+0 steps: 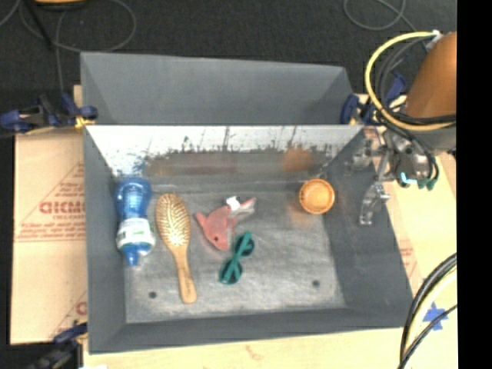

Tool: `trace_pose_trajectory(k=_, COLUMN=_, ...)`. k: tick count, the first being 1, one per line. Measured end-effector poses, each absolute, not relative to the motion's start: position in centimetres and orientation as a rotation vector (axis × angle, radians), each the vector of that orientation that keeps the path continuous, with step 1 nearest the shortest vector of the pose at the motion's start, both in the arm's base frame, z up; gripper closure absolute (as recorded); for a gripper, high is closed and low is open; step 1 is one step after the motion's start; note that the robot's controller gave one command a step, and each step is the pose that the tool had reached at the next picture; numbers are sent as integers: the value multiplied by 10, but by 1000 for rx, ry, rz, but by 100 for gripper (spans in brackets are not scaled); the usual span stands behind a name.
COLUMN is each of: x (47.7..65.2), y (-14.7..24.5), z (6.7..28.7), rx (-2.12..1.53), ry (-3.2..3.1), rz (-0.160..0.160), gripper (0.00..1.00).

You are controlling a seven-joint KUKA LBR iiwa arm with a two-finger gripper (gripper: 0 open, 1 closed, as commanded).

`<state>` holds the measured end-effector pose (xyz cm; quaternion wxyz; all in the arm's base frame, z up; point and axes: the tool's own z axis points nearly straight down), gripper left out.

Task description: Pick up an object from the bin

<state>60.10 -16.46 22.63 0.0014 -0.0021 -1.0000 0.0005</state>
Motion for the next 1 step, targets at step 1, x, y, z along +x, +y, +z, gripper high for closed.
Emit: trace_pose_trajectory(k=1, x=603, y=-164, z=231, rx=1, ry=-3147, rz=4, gripper=100)
